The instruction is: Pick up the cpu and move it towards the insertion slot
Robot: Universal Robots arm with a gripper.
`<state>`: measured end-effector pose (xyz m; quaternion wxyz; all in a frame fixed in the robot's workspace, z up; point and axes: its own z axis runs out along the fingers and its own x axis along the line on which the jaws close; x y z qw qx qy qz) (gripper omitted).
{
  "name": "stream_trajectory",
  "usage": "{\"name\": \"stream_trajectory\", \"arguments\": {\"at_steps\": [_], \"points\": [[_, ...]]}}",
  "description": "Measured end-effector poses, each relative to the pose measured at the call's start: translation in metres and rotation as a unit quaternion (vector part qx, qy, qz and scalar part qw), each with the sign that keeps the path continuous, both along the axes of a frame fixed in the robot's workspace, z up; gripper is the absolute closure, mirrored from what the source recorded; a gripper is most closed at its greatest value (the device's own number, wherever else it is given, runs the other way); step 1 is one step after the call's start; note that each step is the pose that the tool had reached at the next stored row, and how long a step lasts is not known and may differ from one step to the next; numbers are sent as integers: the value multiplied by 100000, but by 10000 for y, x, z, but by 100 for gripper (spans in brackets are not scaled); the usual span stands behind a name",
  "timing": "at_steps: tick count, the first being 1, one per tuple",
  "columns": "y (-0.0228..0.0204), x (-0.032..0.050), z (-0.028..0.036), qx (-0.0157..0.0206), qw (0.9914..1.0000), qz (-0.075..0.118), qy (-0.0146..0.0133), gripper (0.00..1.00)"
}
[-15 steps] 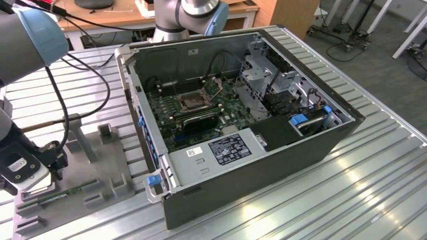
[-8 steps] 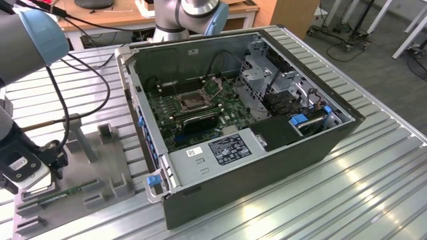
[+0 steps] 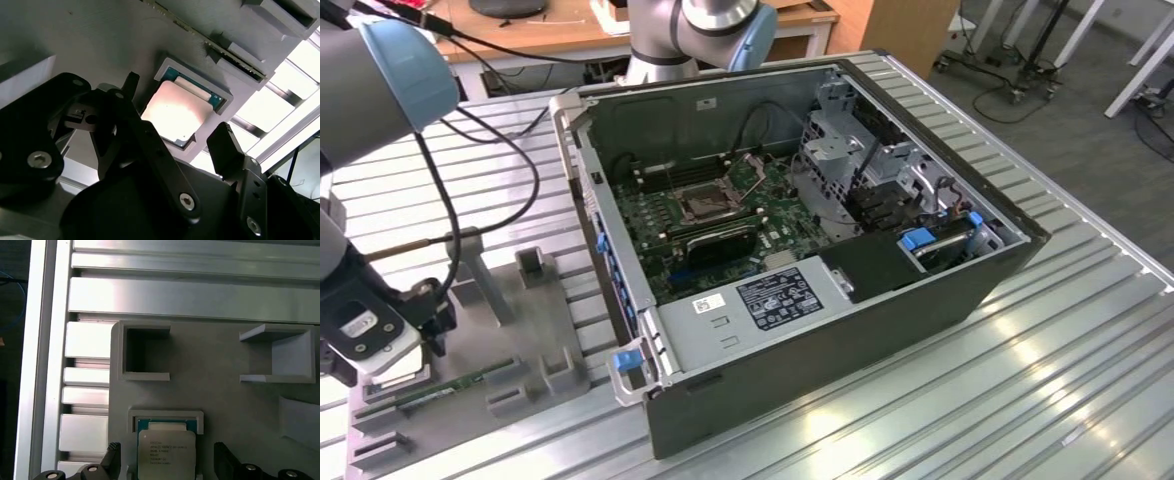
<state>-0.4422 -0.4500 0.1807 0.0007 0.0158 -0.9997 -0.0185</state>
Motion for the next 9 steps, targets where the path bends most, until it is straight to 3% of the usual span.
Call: {"name": "stream_trajectory", "arguments": {"at_steps": [9], "points": [[23, 0, -19, 2, 100000, 136, -6, 18]]}}
